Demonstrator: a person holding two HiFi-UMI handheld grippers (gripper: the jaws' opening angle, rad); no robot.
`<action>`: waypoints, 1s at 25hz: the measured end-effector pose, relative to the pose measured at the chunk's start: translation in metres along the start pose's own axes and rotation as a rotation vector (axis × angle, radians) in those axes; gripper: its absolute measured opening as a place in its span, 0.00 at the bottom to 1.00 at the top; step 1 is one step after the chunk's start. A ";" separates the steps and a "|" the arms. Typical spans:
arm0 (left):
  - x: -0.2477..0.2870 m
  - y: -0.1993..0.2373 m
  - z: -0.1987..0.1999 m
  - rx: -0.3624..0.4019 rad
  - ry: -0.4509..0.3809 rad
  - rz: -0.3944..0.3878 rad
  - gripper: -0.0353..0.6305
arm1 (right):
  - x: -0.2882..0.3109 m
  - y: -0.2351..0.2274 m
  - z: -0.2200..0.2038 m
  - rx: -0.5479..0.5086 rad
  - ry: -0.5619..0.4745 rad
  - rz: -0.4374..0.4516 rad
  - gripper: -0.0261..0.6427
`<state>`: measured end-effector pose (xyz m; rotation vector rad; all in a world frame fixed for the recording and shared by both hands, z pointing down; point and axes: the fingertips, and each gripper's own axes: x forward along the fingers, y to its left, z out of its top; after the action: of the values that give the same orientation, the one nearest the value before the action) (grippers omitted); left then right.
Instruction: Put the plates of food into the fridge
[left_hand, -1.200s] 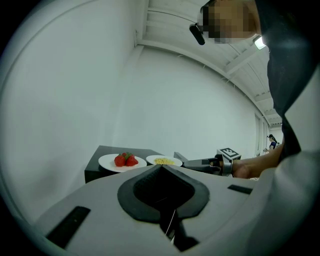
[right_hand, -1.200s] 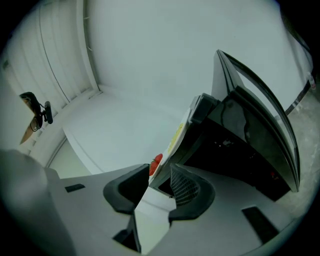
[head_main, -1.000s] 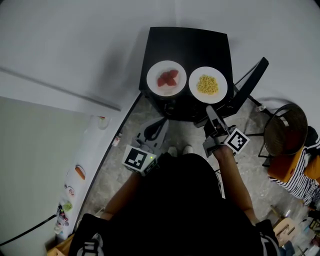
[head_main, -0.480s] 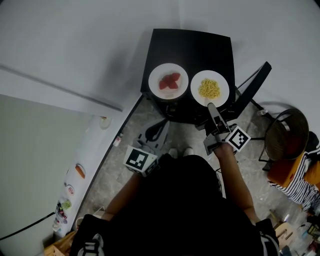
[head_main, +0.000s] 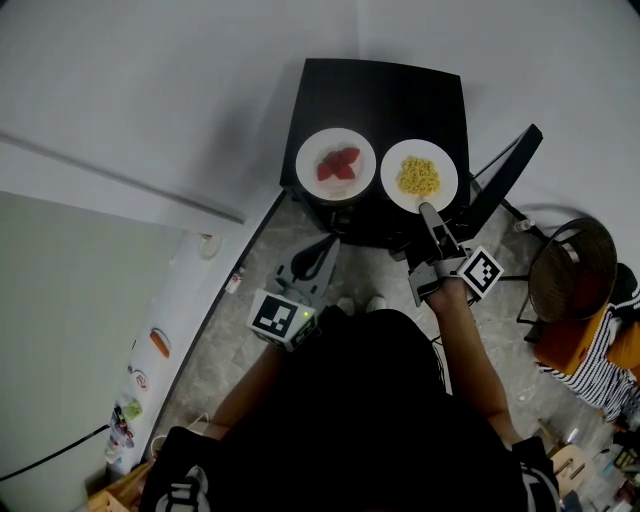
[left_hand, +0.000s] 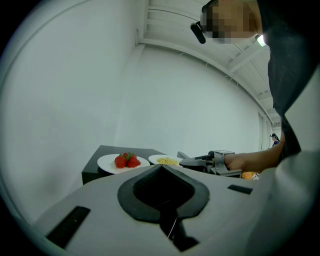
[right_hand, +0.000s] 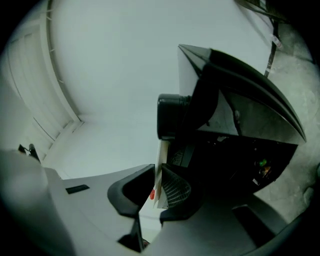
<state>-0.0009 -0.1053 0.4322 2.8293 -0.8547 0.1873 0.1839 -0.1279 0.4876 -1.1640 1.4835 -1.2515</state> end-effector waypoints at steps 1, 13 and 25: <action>0.000 -0.002 0.000 0.002 0.000 -0.003 0.09 | -0.001 0.000 0.000 0.020 -0.001 -0.004 0.12; -0.009 -0.008 0.000 -0.004 -0.010 -0.015 0.09 | -0.021 0.004 -0.010 0.064 -0.001 -0.007 0.11; -0.032 -0.019 -0.009 -0.014 -0.003 -0.041 0.09 | -0.059 0.011 -0.037 0.090 0.013 -0.008 0.10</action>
<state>-0.0169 -0.0704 0.4332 2.8322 -0.7953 0.1710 0.1588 -0.0625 0.4838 -1.1054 1.4184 -1.3202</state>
